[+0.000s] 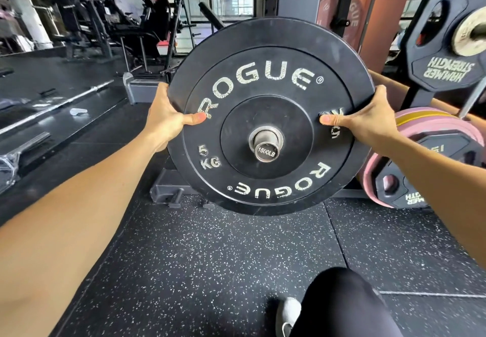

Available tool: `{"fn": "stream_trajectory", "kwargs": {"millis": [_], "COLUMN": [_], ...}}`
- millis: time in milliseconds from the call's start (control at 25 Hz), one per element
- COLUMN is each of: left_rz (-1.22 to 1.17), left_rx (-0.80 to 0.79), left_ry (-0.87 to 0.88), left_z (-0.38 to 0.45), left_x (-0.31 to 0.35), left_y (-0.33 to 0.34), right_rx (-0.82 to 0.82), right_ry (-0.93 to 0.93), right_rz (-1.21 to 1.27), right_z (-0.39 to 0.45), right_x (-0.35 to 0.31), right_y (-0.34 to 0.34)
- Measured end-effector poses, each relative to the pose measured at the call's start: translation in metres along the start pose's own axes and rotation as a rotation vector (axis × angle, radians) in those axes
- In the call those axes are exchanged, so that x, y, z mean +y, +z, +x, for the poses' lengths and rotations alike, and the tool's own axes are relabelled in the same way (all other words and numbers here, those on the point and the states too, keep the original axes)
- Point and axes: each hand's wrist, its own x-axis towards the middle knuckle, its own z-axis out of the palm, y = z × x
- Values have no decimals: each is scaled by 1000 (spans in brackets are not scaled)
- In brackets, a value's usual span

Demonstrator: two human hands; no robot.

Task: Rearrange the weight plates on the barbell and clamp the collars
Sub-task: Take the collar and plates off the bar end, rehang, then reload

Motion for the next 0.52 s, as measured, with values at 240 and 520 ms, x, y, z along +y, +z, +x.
{"fn": "stream_trajectory", "kwargs": {"millis": [240,520], "left_rz": [-21,8], "left_rx": [-5,28], "left_ry": [35,37], "left_z": [16,40], "left_x": [-16,-17], "left_y": [3,15], "right_rx": [1,31], "right_ry": [-21,-35], "right_rz": [8,20], "right_z": [22,37], "right_x": [8,15], "right_y": [10,23]}}
